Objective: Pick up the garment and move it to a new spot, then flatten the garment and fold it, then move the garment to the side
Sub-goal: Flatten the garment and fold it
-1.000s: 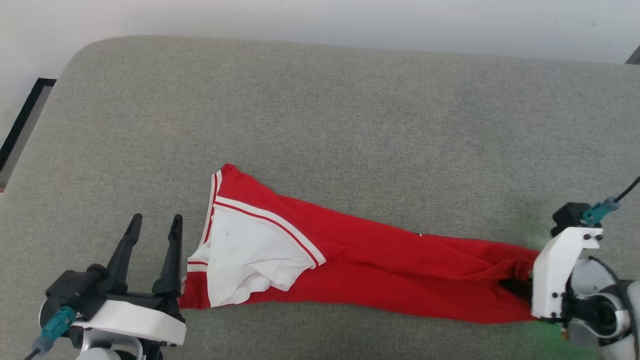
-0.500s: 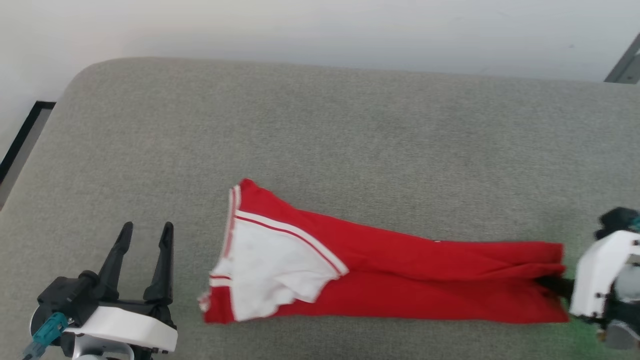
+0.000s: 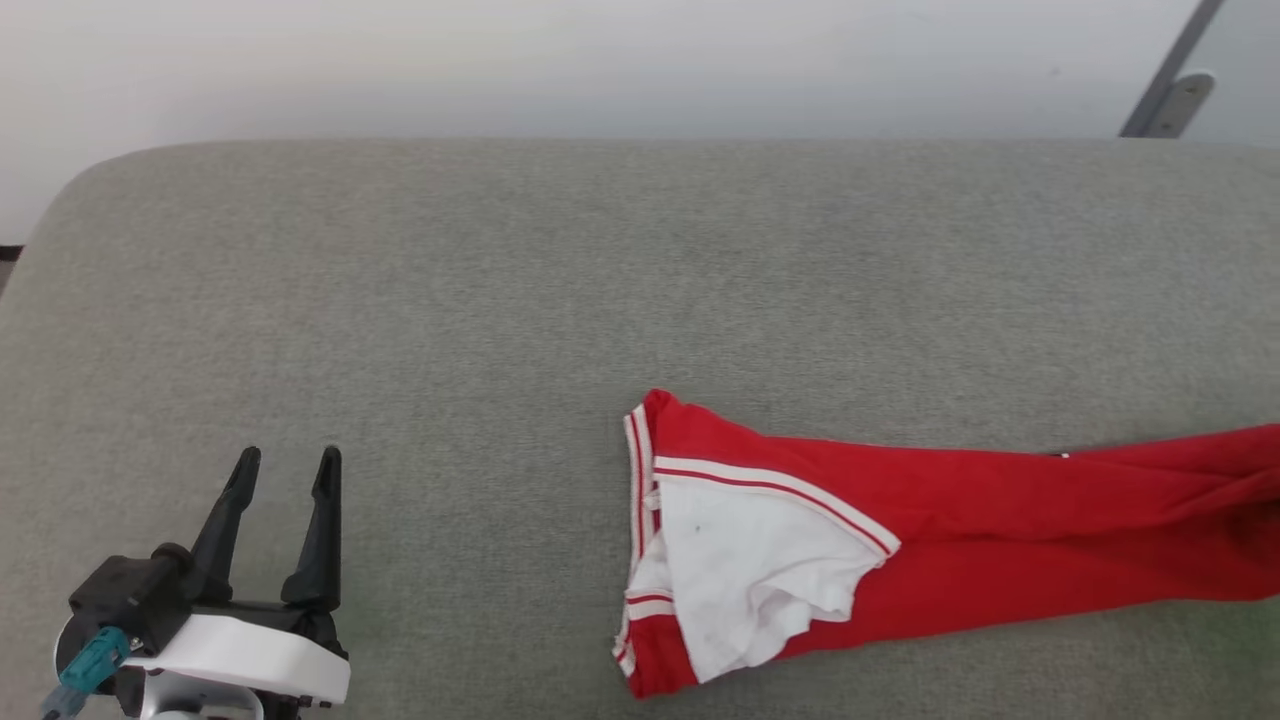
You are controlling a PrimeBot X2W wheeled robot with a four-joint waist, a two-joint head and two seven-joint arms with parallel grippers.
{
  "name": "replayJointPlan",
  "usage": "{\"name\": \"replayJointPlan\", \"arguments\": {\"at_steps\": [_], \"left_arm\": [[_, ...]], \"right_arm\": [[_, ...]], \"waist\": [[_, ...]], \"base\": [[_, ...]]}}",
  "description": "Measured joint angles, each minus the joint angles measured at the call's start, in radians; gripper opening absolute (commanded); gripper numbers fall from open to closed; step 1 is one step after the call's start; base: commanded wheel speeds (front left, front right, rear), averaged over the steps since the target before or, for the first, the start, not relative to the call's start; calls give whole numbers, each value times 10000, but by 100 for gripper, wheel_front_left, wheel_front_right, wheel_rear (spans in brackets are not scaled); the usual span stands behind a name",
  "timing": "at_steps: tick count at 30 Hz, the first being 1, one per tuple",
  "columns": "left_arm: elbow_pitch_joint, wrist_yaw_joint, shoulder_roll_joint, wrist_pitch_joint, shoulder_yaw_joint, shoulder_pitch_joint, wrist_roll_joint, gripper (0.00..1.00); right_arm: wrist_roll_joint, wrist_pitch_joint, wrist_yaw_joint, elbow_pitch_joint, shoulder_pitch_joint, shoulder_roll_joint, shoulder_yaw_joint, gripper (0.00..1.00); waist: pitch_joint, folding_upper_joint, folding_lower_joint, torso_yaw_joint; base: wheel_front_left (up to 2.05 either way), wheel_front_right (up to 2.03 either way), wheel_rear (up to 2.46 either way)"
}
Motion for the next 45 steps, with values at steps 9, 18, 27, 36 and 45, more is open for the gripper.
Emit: {"name": "replayJointPlan", "arguments": {"at_steps": [9, 18, 27, 36, 45], "left_arm": [[-33, 0, -90, 0, 234, 34, -15, 100], [-150, -4, -36, 0, 326, 143, -61, 100], [-65, -13, -92, 0, -54, -84, -153, 100], [86, -15, -159, 0, -464, -505, -192, 100], [240, -15, -90, 0, -535, -557, -303, 100]], "right_arm": [[639, 694, -2, -1007, -5, 307, 382, 0], [1662, 1708, -2, -4840, 1231, 1812, 1580, 0], [1413, 1187, -2, -4899, 898, 3045, 3373, 0], [1202, -186, -2, -3045, -34, 3593, 4903, 0], [1680, -903, -2, -2111, -503, 3505, 5457, 100]], "waist": [[-101, 0, 0, -383], [-122, 0, 0, -42], [-24, 0, 0, 664], [129, 0, 0, 1380], [-80, 0, 0, 1495]], "base": [[0, 0, 0], [0, 0, 0], [0, 0, 0], [0, 0, 0], [0, 0, 0]]}}
